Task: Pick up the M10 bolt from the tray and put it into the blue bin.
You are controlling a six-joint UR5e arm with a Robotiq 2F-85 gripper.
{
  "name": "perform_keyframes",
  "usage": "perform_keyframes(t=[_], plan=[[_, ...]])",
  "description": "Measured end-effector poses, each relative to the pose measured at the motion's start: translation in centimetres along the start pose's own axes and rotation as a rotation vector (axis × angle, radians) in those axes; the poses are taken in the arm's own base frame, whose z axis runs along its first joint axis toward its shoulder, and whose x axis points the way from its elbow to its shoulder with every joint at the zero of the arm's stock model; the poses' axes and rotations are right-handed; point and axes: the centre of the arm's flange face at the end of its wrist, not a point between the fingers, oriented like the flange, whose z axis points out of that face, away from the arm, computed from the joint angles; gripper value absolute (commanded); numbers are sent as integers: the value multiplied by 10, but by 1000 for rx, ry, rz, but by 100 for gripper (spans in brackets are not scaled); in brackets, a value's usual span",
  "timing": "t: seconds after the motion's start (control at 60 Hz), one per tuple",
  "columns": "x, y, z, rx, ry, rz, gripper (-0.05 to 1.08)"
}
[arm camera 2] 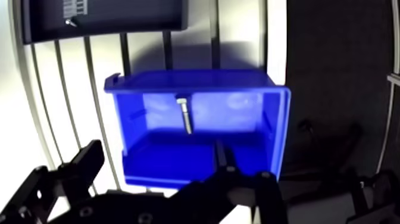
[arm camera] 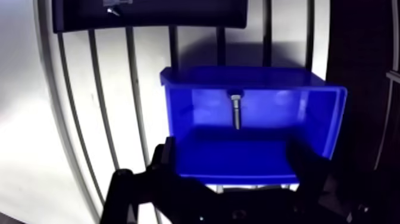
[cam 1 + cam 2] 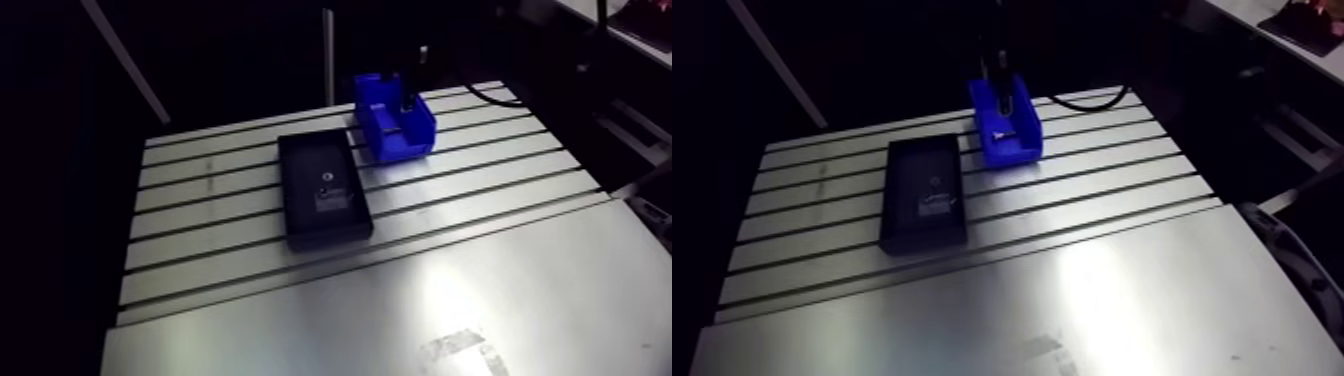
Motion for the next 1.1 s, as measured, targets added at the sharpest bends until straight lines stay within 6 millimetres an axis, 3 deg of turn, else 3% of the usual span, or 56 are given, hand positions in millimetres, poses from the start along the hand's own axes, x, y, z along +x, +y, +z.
perform_keyframes(t=[0.25, 0.483, 0.817, 1.1], plan=[[3, -20, -43, -27, 4, 78, 1], [15, -38, -83, -67, 0, 256, 1], [47, -61, -132, -121, 15, 654, 1], [79, -85, -169, -102, 37, 1100, 1]])
